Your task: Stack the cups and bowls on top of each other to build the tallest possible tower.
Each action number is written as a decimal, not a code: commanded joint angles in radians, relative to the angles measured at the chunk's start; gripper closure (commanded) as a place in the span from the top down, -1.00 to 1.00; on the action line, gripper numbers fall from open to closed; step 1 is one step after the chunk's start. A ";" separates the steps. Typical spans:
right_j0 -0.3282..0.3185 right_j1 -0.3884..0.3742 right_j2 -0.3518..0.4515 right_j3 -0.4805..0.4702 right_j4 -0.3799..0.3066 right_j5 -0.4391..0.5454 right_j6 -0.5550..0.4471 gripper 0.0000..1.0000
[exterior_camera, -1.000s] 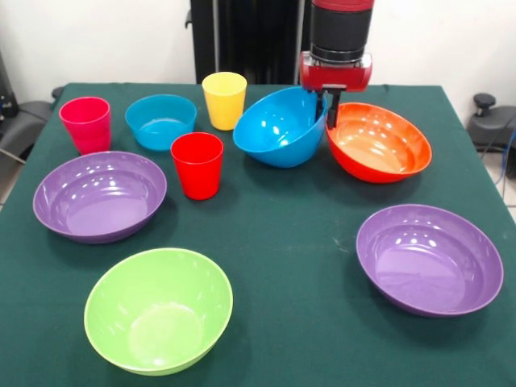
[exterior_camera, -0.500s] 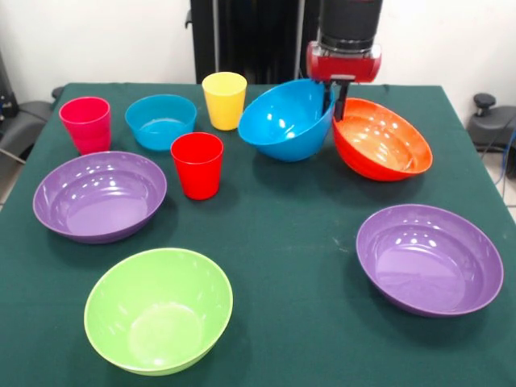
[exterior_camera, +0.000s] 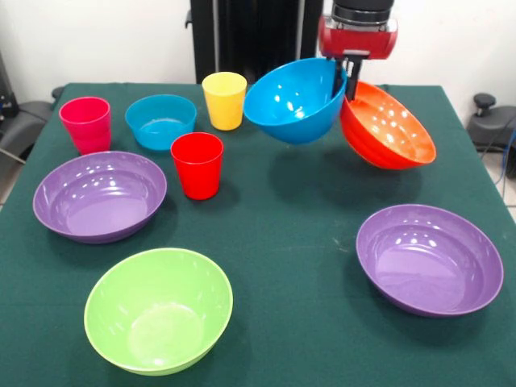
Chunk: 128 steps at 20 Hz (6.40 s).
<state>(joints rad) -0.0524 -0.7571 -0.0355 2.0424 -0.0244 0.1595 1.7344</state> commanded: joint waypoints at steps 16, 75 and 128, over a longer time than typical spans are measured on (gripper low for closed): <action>-0.035 0.071 0.062 0.054 0.000 -0.115 0.196 -1.00; -0.053 0.008 0.095 0.103 0.024 -0.146 0.188 -1.00; -0.183 -0.102 0.162 -0.017 -0.019 0.170 0.044 -1.00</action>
<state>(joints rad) -0.2403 -0.9038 0.0266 2.0671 -0.0103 0.2037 1.7441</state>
